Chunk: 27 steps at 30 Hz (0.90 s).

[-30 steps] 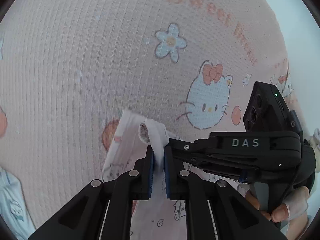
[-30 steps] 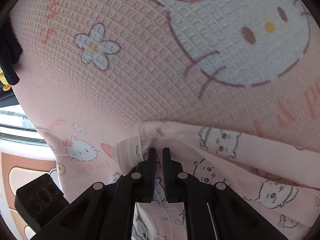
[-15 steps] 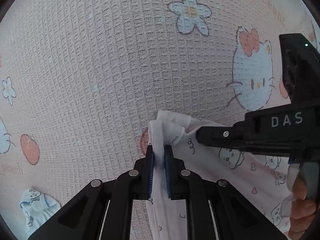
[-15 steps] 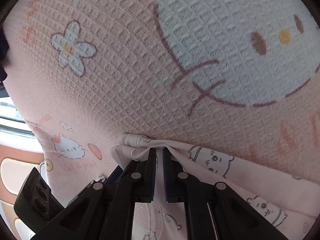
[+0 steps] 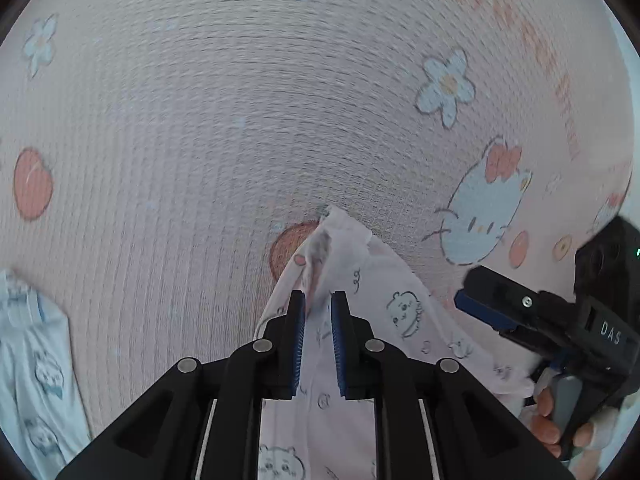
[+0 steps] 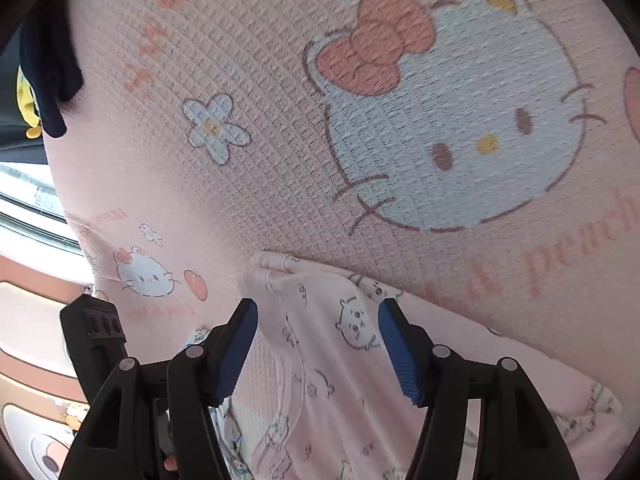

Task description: Fold clothes

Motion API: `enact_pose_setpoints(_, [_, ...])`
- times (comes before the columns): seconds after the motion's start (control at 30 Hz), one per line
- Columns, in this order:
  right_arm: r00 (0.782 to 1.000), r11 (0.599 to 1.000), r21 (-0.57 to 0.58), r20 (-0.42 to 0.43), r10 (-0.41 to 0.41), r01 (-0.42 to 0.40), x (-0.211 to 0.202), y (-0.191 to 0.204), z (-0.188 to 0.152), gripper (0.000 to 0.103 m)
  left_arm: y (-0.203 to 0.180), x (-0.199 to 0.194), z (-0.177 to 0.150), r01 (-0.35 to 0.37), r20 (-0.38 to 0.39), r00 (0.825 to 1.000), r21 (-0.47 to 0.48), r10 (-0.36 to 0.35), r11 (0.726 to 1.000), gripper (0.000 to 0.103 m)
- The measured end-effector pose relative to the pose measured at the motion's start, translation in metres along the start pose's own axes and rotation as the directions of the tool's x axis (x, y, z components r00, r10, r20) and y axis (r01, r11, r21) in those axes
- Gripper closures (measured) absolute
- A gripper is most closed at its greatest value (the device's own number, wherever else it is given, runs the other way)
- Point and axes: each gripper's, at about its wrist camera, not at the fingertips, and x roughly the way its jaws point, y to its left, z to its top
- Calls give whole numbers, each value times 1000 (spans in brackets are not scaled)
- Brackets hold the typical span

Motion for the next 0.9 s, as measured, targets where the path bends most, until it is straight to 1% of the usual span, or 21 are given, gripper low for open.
enact_pose_setpoints(0.03, [1000,1000,-1,1,-1,1,-6,0,-3,40,3,-4,-2,1,2,1000,-12,-1,1000,85])
enact_pose_setpoints(0.07, [1000,1000,-3,3,-2,2,-12,0,-5,40,6,-9,-4,0,4,1000,-23,0,1000,74])
enact_pose_setpoints(0.1, [1000,1000,-5,5,-2,2,-17,-1,-8,40,9,-15,-8,-1,15,1000,-34,2,999,67])
enact_pose_setpoints(0.13, [1000,1000,-12,7,0,0,-23,0,-13,40,11,-21,-11,-3,26,1000,-44,4,999,50])
enact_pose_setpoints(0.17, [1000,1000,-18,10,3,-2,-29,0,-17,40,11,-27,-17,8,38,999,-49,-7,999,42])
enact_pose_setpoints(0.23, [1000,999,-32,17,6,-6,-40,0,-25,36,11,-38,-27,27,55,998,-64,-24,998,42])
enact_pose_setpoints(0.27, [1000,999,-45,23,1,0,-45,-1,-31,32,12,-43,-32,34,59,998,-74,-29,997,42])
enact_pose_setpoints(0.33, [1000,997,-71,25,-9,11,-50,-3,-42,31,13,-51,-41,47,68,997,-94,-40,995,42])
enact_pose_setpoints(0.4, [1000,995,-94,19,-22,24,-55,-8,-54,31,10,-52,-49,63,60,997,-116,-56,991,42])
enact_pose_setpoints(0.43, [999,995,-92,14,-35,36,-68,-22,-58,31,4,-54,-53,68,54,997,-126,-62,990,42])
enact_pose_setpoints(0.47, [999,995,-85,13,-41,42,-73,-28,-63,31,1,-54,-58,75,51,996,-130,-69,989,42])
enact_pose_setpoints(0.57, [999,998,-49,15,-28,29,-84,-42,-75,31,-8,-51,-74,88,45,996,-138,-83,987,42])
enact_pose_setpoints(0.67, [999,1000,-7,28,-21,21,-94,-51,-88,31,-11,-48,-87,93,27,996,-139,-90,986,42])
enact_pose_setpoints(0.8, [998,999,37,56,-9,7,-106,-60,-107,31,-14,-50,-103,124,24,992,-141,-122,982,42])
enact_pose_setpoints(0.83, [998,999,40,63,-15,13,-109,-61,-111,31,-14,-50,-107,137,26,991,-154,-135,979,42])
enact_pose_setpoints(0.9, [994,997,35,83,-70,67,-117,-65,-121,31,-12,-50,-115,163,31,987,-181,-160,970,42])
